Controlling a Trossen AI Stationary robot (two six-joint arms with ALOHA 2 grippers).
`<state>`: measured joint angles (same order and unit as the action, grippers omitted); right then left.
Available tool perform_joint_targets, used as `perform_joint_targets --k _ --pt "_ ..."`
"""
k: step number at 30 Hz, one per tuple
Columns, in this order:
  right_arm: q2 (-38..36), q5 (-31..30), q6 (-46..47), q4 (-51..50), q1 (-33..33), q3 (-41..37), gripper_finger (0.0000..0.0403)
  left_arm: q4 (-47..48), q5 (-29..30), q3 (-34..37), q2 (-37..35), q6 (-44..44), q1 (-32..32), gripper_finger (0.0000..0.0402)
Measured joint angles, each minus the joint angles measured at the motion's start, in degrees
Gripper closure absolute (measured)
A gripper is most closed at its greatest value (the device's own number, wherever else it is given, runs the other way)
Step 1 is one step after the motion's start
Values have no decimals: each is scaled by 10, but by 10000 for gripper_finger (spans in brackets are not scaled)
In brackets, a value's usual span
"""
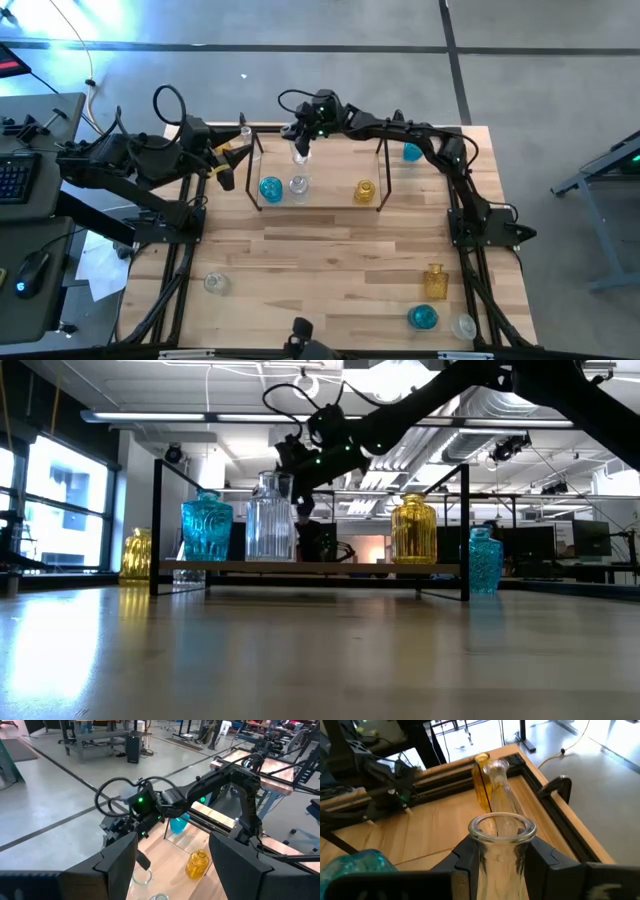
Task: Sort vases onto shelf
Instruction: Put the transparent vase on the shelf aligned with the other transparent vases
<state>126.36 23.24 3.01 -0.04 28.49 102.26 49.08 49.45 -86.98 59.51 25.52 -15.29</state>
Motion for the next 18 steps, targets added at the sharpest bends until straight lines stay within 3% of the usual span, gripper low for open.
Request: perform_joint_targets --k 18 --pt "8 -16 2 9 -7 1 322 0 0 0 0 9 0 165"
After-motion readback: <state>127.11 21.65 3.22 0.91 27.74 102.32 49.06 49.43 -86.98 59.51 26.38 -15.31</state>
